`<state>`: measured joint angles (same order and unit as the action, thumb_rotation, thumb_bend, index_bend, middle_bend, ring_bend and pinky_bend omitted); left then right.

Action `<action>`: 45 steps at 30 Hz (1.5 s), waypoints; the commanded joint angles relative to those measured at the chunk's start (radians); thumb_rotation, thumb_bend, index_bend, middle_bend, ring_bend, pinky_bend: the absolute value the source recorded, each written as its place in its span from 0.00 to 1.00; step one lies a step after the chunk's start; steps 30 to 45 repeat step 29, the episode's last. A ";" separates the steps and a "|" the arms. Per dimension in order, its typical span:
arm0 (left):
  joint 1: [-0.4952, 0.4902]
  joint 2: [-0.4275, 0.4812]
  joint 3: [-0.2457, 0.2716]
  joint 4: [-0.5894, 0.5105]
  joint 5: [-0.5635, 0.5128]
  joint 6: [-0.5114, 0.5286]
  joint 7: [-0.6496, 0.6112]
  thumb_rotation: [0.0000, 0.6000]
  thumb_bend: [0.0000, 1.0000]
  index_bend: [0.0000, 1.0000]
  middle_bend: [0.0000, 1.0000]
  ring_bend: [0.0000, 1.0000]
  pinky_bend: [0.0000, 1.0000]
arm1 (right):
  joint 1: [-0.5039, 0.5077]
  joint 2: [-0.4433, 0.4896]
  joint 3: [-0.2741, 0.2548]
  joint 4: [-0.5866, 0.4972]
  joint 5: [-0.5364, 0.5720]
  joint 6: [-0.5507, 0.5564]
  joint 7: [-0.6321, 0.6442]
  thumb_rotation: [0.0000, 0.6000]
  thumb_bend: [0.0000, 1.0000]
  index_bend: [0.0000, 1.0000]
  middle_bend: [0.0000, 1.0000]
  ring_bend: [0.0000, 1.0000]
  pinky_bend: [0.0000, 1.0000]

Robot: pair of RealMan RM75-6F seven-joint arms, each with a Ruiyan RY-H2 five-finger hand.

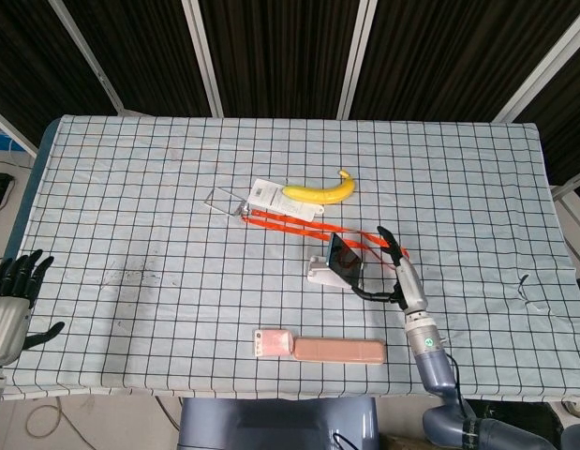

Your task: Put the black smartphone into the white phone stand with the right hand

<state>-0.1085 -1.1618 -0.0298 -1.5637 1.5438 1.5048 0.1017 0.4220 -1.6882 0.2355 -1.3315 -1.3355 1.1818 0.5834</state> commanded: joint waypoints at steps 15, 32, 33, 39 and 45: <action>0.006 0.009 0.006 -0.001 0.005 0.005 0.015 1.00 0.00 0.00 0.00 0.00 0.00 | -0.154 0.432 -0.113 -0.247 -0.067 0.146 -0.526 1.00 0.07 0.00 0.00 0.00 0.14; 0.010 0.006 0.006 -0.008 -0.008 0.000 0.048 1.00 0.00 0.00 0.00 0.00 0.00 | -0.268 0.525 -0.181 -0.353 -0.071 0.255 -0.728 1.00 0.05 0.00 0.00 0.00 0.14; 0.010 0.006 0.006 -0.008 -0.008 0.000 0.048 1.00 0.00 0.00 0.00 0.00 0.00 | -0.268 0.525 -0.181 -0.353 -0.071 0.255 -0.728 1.00 0.05 0.00 0.00 0.00 0.14; 0.010 0.006 0.006 -0.008 -0.008 0.000 0.048 1.00 0.00 0.00 0.00 0.00 0.00 | -0.268 0.525 -0.181 -0.353 -0.071 0.255 -0.728 1.00 0.05 0.00 0.00 0.00 0.14; 0.010 0.006 0.006 -0.008 -0.008 0.000 0.048 1.00 0.00 0.00 0.00 0.00 0.00 | -0.268 0.525 -0.181 -0.353 -0.071 0.255 -0.728 1.00 0.05 0.00 0.00 0.00 0.14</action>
